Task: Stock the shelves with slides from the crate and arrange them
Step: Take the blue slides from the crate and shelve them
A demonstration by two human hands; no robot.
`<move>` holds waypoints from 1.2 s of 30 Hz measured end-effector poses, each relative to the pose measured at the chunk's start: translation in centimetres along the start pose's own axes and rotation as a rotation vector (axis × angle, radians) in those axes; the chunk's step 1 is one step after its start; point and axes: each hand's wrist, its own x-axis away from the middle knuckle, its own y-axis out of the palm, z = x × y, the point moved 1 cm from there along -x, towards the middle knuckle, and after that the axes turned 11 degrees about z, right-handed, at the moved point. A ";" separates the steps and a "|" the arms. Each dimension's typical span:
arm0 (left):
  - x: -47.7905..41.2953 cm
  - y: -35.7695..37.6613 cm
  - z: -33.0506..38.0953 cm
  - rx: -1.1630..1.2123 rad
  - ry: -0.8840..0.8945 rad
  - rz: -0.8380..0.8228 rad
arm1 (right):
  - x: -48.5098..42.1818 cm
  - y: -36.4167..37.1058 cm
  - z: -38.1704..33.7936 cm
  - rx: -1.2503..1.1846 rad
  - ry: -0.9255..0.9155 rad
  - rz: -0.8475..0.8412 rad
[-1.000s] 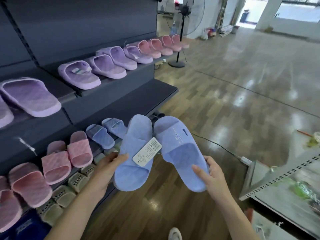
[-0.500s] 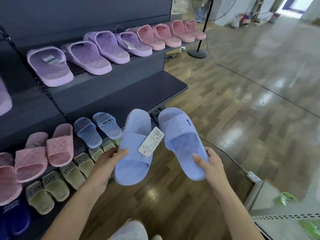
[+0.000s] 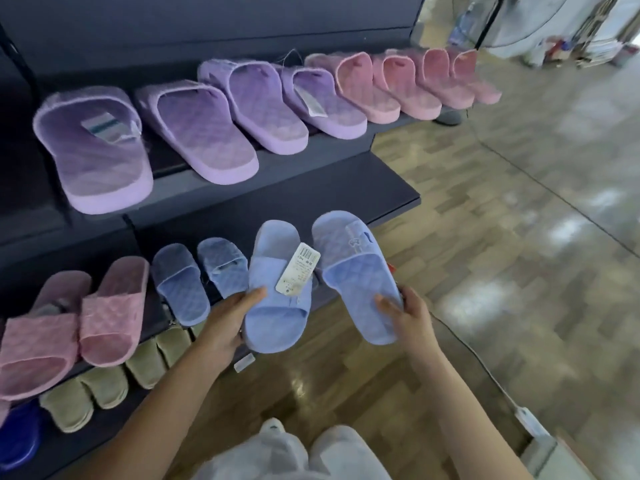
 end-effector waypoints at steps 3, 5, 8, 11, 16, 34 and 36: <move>-3.0 0.4 -0.2 0.089 -0.088 0.109 | -2.8 2.2 -0.1 0.017 0.026 -0.022; -5.0 0.4 -0.1 0.106 -0.115 0.119 | -4.5 3.6 -0.2 0.000 0.059 -0.047; -8.1 0.2 -0.4 0.105 -0.137 0.148 | -7.4 5.9 0.5 -0.009 0.121 -0.067; -11.3 0.0 -1.2 0.090 -0.151 0.161 | -10.2 8.3 1.5 0.036 0.182 -0.088; -15.6 1.8 -1.6 0.159 -0.156 0.162 | -15.5 12.4 4.3 0.080 0.275 -0.142; -26.0 8.6 -3.4 -0.135 -0.098 0.733 | -27.3 22.0 6.4 0.765 -0.046 -0.585; -25.2 8.3 -3.1 -0.205 -0.145 0.709 | -26.5 21.4 5.1 0.787 -0.141 -0.649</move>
